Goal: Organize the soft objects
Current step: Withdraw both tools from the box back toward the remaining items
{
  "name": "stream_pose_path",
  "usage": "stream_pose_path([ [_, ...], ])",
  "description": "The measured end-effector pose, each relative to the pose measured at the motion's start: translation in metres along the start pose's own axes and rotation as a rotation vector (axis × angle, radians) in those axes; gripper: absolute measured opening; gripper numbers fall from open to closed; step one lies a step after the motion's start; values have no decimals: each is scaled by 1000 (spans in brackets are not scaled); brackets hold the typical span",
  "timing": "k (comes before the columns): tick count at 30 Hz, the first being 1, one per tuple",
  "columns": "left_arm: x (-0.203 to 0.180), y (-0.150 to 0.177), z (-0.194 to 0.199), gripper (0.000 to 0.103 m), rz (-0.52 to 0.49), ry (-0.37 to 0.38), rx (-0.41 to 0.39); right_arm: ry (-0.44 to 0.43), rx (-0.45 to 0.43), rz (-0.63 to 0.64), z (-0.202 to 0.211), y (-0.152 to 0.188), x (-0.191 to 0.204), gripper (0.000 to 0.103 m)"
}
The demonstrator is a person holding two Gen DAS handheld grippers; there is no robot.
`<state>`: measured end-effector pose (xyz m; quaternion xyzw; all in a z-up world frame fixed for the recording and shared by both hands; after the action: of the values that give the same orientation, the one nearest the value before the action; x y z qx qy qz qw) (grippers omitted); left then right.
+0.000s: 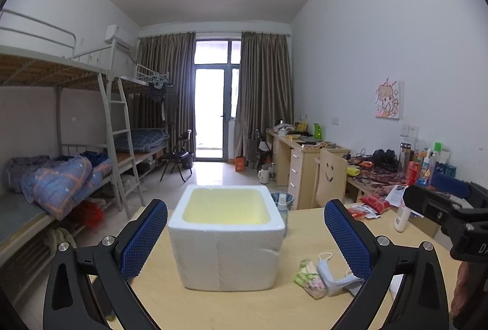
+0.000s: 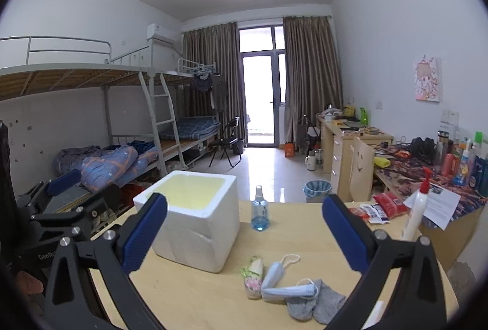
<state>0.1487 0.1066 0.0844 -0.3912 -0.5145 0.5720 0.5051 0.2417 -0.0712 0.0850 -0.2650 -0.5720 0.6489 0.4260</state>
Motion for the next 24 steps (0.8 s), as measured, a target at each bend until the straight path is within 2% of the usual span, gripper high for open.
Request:
stream_pose_path([
  [11,-17,34,28,103,28,23,-38,27,-36,-8,26,37,-12,103],
  [17,-19,60,35,103,73,50,-23,40,-25,11,32,62,-11,103],
  [24,-28,76,23,103,41,62,47,35,9,15,25,75,-11,103],
])
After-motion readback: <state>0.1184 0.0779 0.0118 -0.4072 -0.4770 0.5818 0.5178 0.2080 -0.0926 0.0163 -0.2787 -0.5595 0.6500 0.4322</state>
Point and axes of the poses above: each gripper's, at about its wrist camera, not at the fingertips, and z roughly against the way its jaws point, x to its left, y to its underside, the point moved 6 cm from there along -z, roughly the way its jaws point, and after that the axes turned 6 degrees about -z, right-handed, at the moved point
